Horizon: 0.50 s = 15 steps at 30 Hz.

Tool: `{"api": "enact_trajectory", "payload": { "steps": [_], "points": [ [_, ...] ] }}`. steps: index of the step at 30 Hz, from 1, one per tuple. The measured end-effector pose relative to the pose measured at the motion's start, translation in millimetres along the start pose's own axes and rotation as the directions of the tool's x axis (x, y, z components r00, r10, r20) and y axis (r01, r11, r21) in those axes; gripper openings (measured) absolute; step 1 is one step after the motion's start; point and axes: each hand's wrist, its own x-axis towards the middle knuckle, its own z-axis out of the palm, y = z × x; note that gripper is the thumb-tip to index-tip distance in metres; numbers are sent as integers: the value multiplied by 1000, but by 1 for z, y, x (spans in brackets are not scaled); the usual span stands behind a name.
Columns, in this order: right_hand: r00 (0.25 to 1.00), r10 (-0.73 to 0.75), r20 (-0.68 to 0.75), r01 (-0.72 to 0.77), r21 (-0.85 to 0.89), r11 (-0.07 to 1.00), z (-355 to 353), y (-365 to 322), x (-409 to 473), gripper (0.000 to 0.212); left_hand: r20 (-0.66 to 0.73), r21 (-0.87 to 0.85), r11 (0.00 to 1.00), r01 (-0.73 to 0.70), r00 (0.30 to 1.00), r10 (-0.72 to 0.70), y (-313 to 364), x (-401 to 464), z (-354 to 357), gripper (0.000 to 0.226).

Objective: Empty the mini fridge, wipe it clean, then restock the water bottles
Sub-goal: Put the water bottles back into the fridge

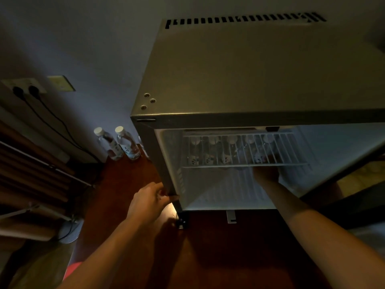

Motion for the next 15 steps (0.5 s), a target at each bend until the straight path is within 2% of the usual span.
{"api": "enact_trajectory", "payload": {
  "steps": [4, 6, 10, 15],
  "points": [
    [997, -2, 77, 6, -59, 998, -3, 5, 0, 65, -16, 14, 1000, -24, 1000, 24, -4, 0, 2, 16],
    [997, 18, 80, -17, -15, 1000, -9, 2, -7, 66, -15, 6, 1000, -25, 1000, 25, -6, 0, 3, 21],
    [993, 29, 118, -34, 39, 999, -19, -5, -26, 54, -20, 1, 999, -46, 999, 46, -8, -2, 4, 29],
    [976, -42, 213, 38, 20, 999, -16, -12, -67, 55, -45, 8, 999, -50, 998, 50, -13, -9, 5, 24]
  ]
}}
